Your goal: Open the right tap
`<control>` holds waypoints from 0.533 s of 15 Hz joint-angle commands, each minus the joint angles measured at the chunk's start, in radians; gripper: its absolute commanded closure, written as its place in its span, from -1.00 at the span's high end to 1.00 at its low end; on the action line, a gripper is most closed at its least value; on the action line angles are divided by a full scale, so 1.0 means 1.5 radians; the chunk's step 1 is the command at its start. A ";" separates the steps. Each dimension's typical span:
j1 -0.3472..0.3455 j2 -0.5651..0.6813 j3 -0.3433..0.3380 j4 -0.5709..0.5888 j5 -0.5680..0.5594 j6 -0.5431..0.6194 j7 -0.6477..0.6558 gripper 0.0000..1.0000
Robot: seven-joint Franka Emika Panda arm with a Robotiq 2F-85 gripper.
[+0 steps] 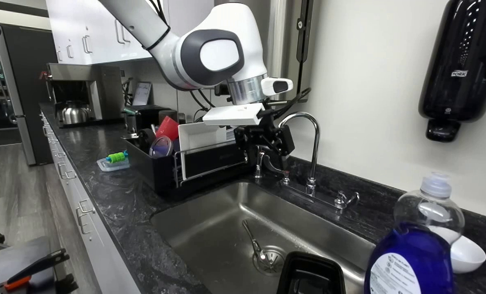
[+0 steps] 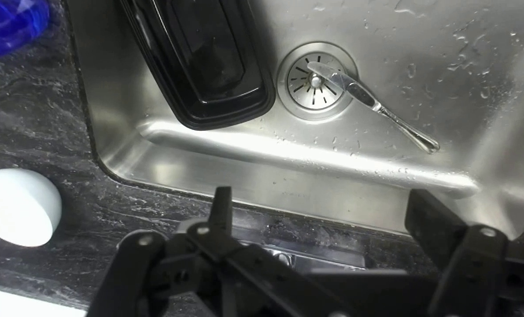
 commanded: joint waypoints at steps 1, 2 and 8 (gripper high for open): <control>-0.030 0.040 0.028 0.070 0.052 -0.074 -0.100 1.00; -0.036 0.049 0.029 0.087 0.058 -0.093 -0.121 1.00; -0.063 0.089 0.025 0.174 0.051 -0.167 -0.182 1.00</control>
